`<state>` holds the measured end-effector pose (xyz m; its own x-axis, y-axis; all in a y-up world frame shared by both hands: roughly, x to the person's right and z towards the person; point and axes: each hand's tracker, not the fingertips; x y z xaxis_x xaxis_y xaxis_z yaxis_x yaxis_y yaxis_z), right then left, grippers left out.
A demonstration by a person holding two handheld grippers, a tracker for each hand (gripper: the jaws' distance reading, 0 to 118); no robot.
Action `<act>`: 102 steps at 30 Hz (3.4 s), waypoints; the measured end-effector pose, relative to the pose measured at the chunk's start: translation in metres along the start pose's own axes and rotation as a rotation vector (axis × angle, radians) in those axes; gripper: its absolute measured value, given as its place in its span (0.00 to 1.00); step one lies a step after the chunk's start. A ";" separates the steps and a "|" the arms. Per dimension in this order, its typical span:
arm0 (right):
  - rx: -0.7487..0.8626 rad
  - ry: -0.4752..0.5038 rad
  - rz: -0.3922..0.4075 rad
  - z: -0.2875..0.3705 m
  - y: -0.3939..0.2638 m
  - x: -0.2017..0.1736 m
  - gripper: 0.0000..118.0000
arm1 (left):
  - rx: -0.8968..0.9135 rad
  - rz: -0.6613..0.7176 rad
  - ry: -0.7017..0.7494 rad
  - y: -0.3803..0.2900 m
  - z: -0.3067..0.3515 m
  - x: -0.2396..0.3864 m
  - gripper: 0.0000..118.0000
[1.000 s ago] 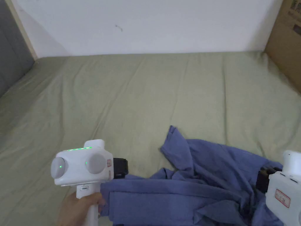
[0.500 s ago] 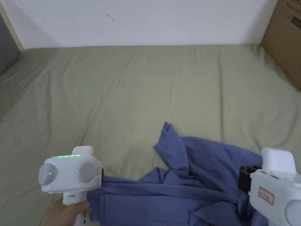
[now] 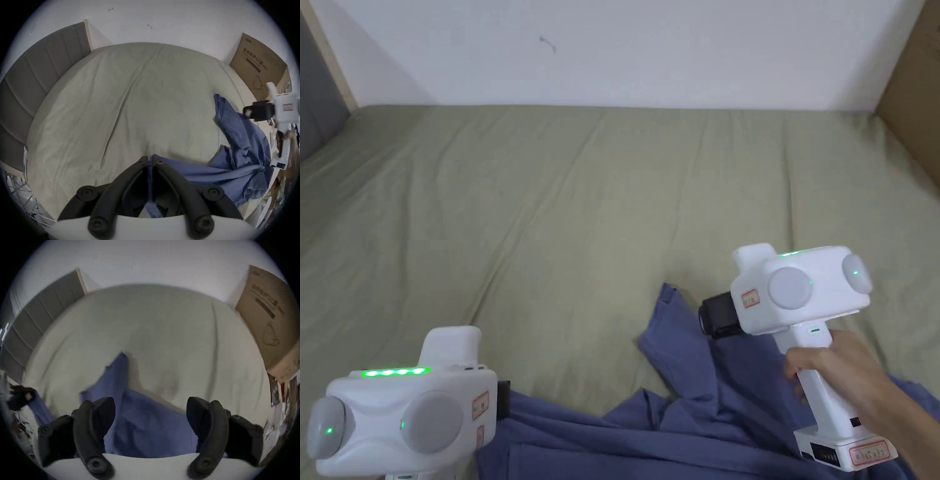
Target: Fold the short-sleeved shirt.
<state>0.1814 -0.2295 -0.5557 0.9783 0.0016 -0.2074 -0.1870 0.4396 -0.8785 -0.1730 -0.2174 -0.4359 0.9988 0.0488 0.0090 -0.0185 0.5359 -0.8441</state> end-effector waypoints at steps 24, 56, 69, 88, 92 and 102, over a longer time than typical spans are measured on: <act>0.288 -0.038 -0.183 0.193 -0.009 0.064 0.03 | 0.220 -0.038 0.033 0.039 0.113 -0.010 0.04; 0.768 -0.089 -0.432 0.448 0.132 0.140 0.03 | 0.660 0.015 0.116 0.323 0.313 -0.042 0.03; 0.835 -0.117 -0.399 0.436 0.187 0.130 0.03 | 0.763 -0.022 0.219 0.365 0.292 -0.044 0.03; 0.094 -0.100 -0.602 0.042 0.027 0.186 0.03 | 0.112 -0.006 0.148 0.173 -0.075 -0.046 0.03; 0.091 -0.097 -0.573 0.067 -0.013 0.165 0.03 | 0.102 0.015 0.110 0.133 -0.049 -0.063 0.03; 0.151 -0.081 -0.563 0.160 -0.178 0.105 0.03 | 0.075 0.026 0.046 -0.039 0.093 -0.100 0.03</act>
<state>0.3317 -0.1636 -0.3524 0.9282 -0.2028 0.3120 0.3721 0.5157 -0.7717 -0.2761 -0.1651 -0.3541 0.9989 0.0258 -0.0387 -0.0464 0.5966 -0.8012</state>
